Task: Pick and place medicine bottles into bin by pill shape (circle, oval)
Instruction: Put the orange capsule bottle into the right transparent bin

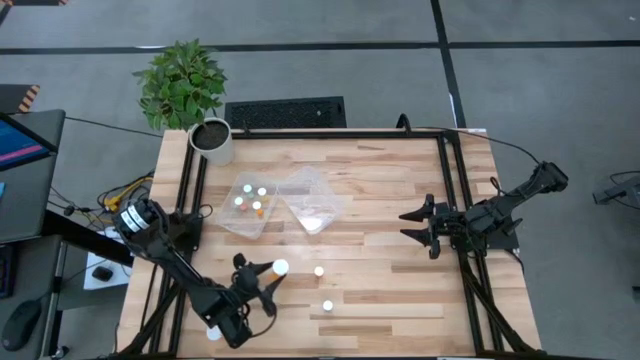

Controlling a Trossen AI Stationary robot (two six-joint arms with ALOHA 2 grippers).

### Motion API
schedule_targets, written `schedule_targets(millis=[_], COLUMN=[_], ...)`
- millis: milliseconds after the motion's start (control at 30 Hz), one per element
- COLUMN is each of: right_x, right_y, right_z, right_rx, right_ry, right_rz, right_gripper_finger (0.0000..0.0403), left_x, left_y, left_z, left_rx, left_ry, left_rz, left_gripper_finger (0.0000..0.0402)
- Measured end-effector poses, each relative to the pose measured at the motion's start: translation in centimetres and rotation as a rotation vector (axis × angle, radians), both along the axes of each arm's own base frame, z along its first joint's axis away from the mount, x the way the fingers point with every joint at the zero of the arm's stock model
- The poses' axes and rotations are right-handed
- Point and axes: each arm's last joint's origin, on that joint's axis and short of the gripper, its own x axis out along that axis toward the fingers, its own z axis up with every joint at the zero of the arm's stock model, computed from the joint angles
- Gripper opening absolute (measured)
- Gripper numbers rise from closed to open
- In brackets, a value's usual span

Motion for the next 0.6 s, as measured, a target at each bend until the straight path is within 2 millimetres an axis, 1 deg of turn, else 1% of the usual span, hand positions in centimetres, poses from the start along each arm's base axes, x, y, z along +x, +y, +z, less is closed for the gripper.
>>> schedule_targets(millis=[100, 233, 600], right_x=[0.0, 0.0, 0.0], right_y=[0.0, 0.0, 0.0], right_z=[0.0, 0.0, 0.0], right_rx=[0.02, 0.023, 0.024], right_ry=[-0.002, -0.003, -0.003], right_rz=[-0.002, -0.002, -0.002], right_gripper_finger=[0.0226, 0.0226, 0.0226], left_x=[-0.5, -0.6, 0.2], left_y=[0.6, 1.1, 1.8], left_z=[-1.0, -2.0, -2.3], left_rx=[-0.023, -0.06, -0.062], left_ry=[-0.034, -0.012, 0.09], left_rz=[0.006, -0.009, -0.035], left_gripper_finger=[0.0201, 0.0201, 0.0201])
